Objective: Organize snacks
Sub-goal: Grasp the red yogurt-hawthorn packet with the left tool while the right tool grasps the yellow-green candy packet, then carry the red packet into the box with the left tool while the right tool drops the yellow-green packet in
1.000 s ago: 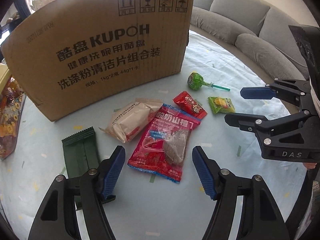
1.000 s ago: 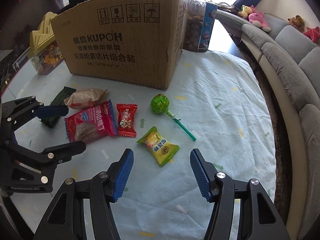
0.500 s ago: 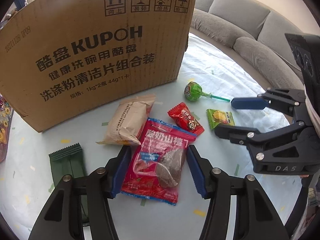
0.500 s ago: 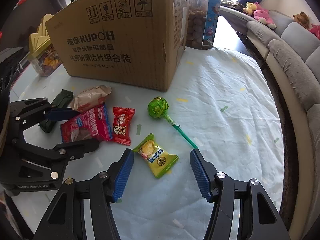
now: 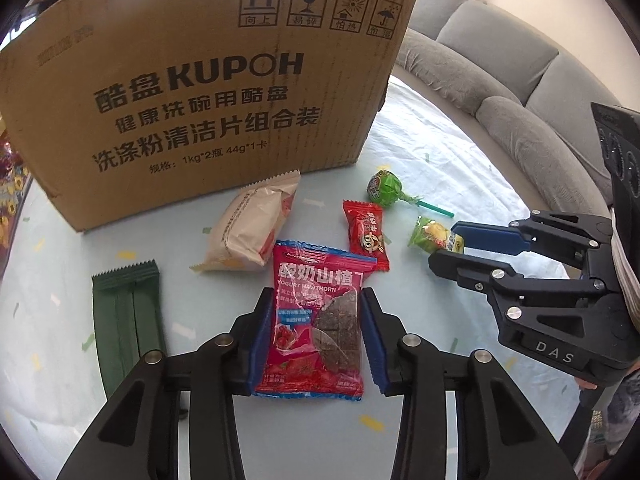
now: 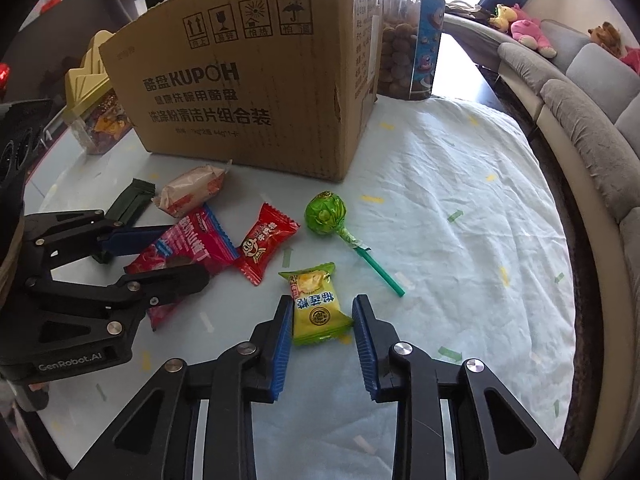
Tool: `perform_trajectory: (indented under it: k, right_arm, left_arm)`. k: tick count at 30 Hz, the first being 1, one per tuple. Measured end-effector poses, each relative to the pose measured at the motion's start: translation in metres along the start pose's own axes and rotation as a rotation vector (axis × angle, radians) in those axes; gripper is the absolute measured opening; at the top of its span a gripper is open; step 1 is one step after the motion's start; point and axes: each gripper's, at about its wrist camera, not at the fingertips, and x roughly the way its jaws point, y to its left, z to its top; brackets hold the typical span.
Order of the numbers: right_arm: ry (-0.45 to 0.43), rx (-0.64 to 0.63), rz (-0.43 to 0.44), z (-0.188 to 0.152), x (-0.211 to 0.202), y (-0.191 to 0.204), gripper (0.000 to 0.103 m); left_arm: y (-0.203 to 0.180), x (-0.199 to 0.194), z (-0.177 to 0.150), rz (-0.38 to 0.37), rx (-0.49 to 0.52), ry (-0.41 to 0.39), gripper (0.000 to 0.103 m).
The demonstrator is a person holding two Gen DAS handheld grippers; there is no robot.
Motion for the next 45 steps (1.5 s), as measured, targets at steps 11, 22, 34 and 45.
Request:
perform_trajectory:
  k: [11,22,34,45]
  right_arm:
    - [-0.092,0.035,-0.004,0.001,-0.039,0.008,0.031]
    - [-0.220,0.094,0.017,0.019,-0.081,0.018,0.031]
    - [-0.365,0.102,0.031,0.056,-0.123,0.032,0.031]
    - [-0.451,0.098,0.021,0.098,-0.142,0.037,0.031]
  left_arm:
    - [-0.001,-0.055,-0.008,0.030,-0.013,-0.126,0.041]
    - [0.003,-0.117,0.006,0.058,-0.025,-0.276,0.041]
    - [0.011,-0.165,0.044,0.104,-0.016,-0.429,0.041]
    - [0.022,-0.193,0.080,0.179,-0.008,-0.520,0.041]
